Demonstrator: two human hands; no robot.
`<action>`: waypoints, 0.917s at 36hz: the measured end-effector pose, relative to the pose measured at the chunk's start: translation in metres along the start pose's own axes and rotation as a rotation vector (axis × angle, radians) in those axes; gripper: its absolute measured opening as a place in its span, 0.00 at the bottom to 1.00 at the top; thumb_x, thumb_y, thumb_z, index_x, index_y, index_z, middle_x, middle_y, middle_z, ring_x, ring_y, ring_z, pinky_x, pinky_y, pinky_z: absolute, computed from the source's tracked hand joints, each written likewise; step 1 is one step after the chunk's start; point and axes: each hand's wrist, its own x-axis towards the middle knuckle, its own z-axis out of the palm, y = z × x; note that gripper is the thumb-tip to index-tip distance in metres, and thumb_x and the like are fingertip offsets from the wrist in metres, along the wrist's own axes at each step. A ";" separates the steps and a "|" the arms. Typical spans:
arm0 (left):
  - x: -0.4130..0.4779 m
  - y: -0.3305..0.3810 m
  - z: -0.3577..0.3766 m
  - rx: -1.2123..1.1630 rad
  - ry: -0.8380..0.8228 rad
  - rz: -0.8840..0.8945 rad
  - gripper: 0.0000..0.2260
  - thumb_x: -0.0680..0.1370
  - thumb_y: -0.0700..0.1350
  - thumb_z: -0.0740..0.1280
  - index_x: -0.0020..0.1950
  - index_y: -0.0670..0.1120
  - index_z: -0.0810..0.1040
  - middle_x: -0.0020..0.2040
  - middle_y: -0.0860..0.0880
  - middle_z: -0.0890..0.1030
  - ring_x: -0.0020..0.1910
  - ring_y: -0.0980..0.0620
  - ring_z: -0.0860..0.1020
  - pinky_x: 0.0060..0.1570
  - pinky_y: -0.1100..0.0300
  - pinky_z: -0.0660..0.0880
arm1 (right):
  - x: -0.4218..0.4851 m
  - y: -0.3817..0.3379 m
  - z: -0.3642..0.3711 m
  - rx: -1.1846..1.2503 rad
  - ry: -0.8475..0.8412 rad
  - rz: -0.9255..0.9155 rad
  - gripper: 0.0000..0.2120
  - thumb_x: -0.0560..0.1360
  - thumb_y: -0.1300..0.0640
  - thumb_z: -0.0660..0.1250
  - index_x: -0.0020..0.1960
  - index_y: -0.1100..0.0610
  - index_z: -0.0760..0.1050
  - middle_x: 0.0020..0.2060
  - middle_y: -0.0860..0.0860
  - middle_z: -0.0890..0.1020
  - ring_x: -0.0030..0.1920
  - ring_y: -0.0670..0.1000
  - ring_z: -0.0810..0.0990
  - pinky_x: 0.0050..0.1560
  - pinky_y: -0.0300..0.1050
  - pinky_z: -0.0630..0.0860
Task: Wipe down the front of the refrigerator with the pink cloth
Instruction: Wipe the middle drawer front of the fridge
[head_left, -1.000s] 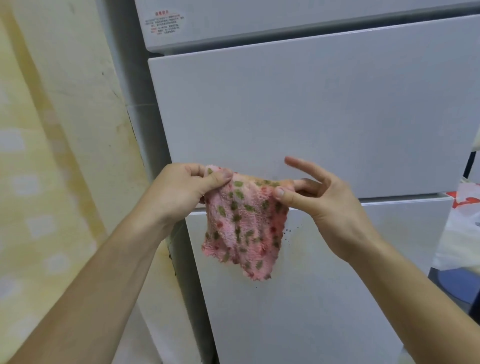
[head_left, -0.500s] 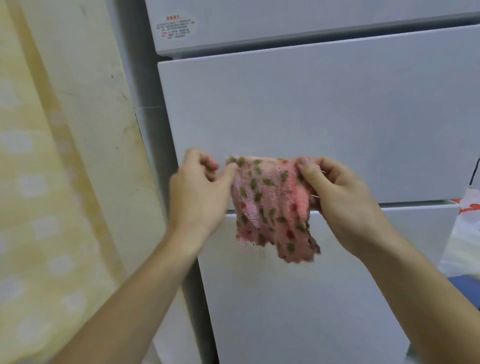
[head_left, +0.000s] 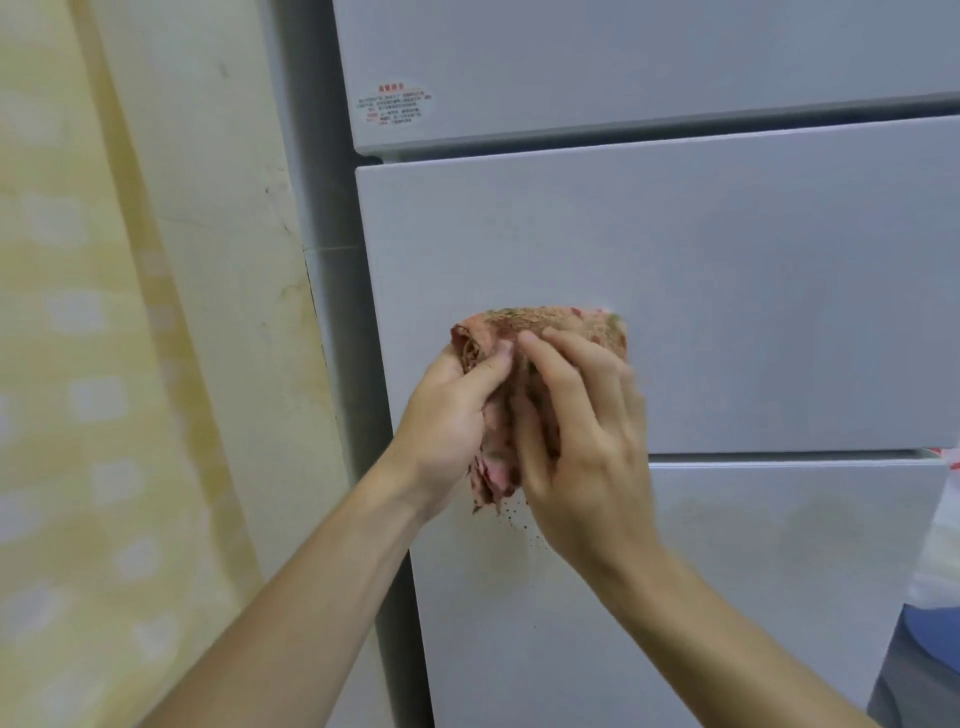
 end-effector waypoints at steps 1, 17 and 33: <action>0.007 -0.003 -0.004 0.104 0.047 0.056 0.11 0.87 0.48 0.62 0.61 0.42 0.79 0.40 0.32 0.80 0.30 0.37 0.77 0.29 0.54 0.76 | 0.001 0.001 0.009 -0.059 0.011 -0.025 0.21 0.81 0.63 0.67 0.74 0.60 0.75 0.72 0.55 0.76 0.74 0.56 0.72 0.75 0.54 0.68; 0.054 -0.020 -0.103 1.141 0.603 0.826 0.22 0.85 0.44 0.58 0.81 0.46 0.68 0.82 0.47 0.66 0.82 0.48 0.62 0.82 0.53 0.55 | 0.025 0.016 0.081 -0.480 -0.120 -0.167 0.34 0.84 0.34 0.57 0.85 0.49 0.57 0.84 0.55 0.56 0.84 0.61 0.51 0.83 0.62 0.50; 0.088 -0.017 -0.167 1.378 0.786 0.871 0.30 0.85 0.50 0.58 0.85 0.42 0.56 0.85 0.43 0.56 0.85 0.41 0.52 0.82 0.40 0.46 | 0.065 -0.015 0.117 -0.441 -0.020 -0.232 0.31 0.84 0.39 0.58 0.84 0.48 0.60 0.83 0.57 0.58 0.84 0.63 0.52 0.83 0.64 0.49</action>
